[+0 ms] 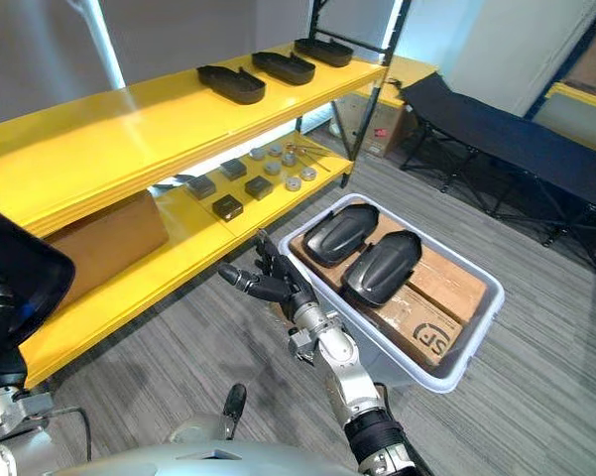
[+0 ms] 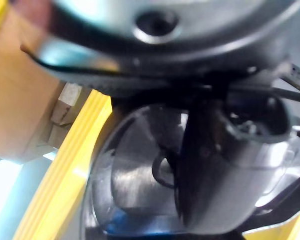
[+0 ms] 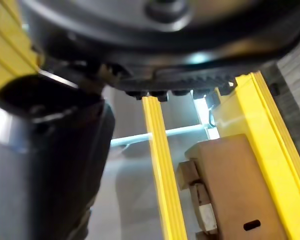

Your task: Walk over and take three plastic housings, then place them on the shelf

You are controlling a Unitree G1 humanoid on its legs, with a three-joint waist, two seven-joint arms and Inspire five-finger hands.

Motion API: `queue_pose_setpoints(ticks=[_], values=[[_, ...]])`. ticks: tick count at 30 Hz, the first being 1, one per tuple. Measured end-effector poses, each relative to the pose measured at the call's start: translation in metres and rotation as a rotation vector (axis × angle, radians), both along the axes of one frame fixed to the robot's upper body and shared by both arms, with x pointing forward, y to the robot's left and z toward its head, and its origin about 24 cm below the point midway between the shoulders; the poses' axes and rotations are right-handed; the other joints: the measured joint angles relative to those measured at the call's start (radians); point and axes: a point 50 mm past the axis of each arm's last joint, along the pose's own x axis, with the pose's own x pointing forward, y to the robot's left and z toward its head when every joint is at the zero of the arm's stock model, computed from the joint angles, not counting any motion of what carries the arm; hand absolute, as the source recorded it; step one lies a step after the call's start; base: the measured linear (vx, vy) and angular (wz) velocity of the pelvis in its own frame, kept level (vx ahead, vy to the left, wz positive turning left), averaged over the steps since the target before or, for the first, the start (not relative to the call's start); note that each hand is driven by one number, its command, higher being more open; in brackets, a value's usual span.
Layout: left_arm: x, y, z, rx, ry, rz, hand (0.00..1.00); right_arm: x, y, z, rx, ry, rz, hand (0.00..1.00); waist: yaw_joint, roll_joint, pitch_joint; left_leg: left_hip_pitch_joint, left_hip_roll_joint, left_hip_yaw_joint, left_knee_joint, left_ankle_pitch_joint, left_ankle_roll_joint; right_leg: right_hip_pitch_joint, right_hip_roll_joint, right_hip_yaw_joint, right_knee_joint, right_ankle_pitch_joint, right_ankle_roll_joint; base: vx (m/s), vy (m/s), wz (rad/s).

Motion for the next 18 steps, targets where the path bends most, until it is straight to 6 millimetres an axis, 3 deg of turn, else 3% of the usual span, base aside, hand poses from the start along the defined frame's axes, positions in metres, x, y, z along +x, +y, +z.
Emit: queue_pose_setpoints(ticks=[1, 2, 3, 4, 7, 9, 11, 12, 14, 17, 18], values=[[0.004, -0.003, 0.001, 0.004, -0.012, -0.033, 0.0, 0.0, -0.002, -0.002, -0.007, 0.011, -0.016, 1.0, -0.004, -0.016, 0.005, -0.008, -0.003, 0.03, 0.005, -0.013, 0.005, 0.008, -0.016, -0.028, -0.012, 0.001, 0.001, -0.06, 0.071, 0.78], [0.007, -0.004, 0.003, 0.019, -0.03, -0.065, 0.0, 0.0, -0.005, -0.003, -0.015, 0.022, -0.037, 1.0, 0.005, -0.008, 0.012, -0.026, -0.008, 0.052, 0.043, -0.004, 0.032, 0.014, -0.02, -0.042, -0.011, -0.001, 0.006, -0.04, 0.084, 0.61], [0.007, -0.004, 0.005, 0.035, -0.037, -0.081, 0.0, 0.001, -0.009, -0.003, -0.027, 0.022, -0.05, 1.0, 0.011, 0.009, 0.019, -0.02, -0.003, 0.049, 0.052, 0.032, 0.038, 0.031, -0.015, -0.041, 0.005, -0.011, 0.022, -0.02, 0.057, 0.39], [0.008, -0.004, 0.005, 0.04, -0.034, -0.094, 0.0, -0.001, -0.009, -0.005, -0.034, 0.03, -0.058, 1.0, 0.007, 0.008, 0.018, -0.016, -0.011, 0.047, 0.04, 0.029, 0.042, 0.029, -0.024, -0.043, 0.012, -0.012, 0.023, 0.0, 0.053, 0.28], [0.012, -0.01, 0.007, 0.049, -0.046, -0.15, 0.0, 0.001, -0.021, -0.004, -0.069, 0.021, -0.096, 1.0, 0.002, 0.023, 0.027, -0.003, -0.043, 0.051, 0.005, 0.038, 0.05, 0.005, -0.073, -0.034, 0.088, -0.038, 0.011, 0.01, 0.057, 0.14], [0.02, -0.016, 0.008, 0.058, -0.044, -0.218, 0.0, -0.001, -0.029, -0.007, -0.069, 0.032, -0.133, 1.0, -0.014, 0.026, 0.036, 0.01, -0.065, 0.039, 0.006, 0.033, 0.06, -0.005, -0.102, 0.034, 0.149, -0.062, -0.027, 0.03, 0.041, 0.29], [0.037, -0.029, 0.012, 0.096, -0.053, -0.376, 0.0, -0.01, -0.043, -0.011, -0.074, 0.055, -0.2, 1.0, -0.068, 0.03, 0.053, 0.035, -0.093, -0.031, 0.005, 0.038, 0.074, -0.018, -0.117, 0.204, 0.271, -0.073, -0.04, 0.05, 0.026, 0.88], [0.043, -0.034, 0.016, 0.136, -0.058, -0.43, 0.0, -0.013, -0.047, -0.012, -0.074, 0.058, -0.222, 1.0, -0.083, 0.027, 0.063, 0.04, -0.096, -0.049, 0.004, 0.039, 0.075, -0.029, -0.113, 0.269, 0.304, -0.094, -0.059, 0.03, -0.022, 0.78], [0.05, -0.04, 0.02, 0.184, -0.073, -0.509, 0.0, -0.021, -0.051, -0.011, -0.072, 0.054, -0.244, 1.0, -0.097, 0.024, 0.068, 0.033, -0.101, -0.059, 0.0, 0.041, 0.073, -0.034, -0.091, 0.351, 0.296, -0.119, -0.065, -0.01, -0.09, 0.44], [0.051, -0.041, 0.021, 0.195, -0.074, -0.527, 0.0, -0.021, -0.052, -0.003, -0.075, 0.002, -0.241, 1.0, -0.105, 0.028, 0.07, -0.021, -0.095, -0.045, 0.003, 0.068, 0.05, -0.027, -0.058, 0.358, 0.177, -0.167, -0.021, -0.04, -0.144, 0.02], [0.052, -0.042, 0.016, 0.181, -0.062, -0.533, 0.0, -0.021, -0.057, -0.001, -0.093, -0.008, -0.239, 1.0, -0.108, 0.057, 0.086, -0.029, -0.076, -0.041, 0.004, 0.088, 0.045, -0.022, -0.034, 0.363, 0.152, -0.165, 0.028, -0.13, -0.175, -0.01]])
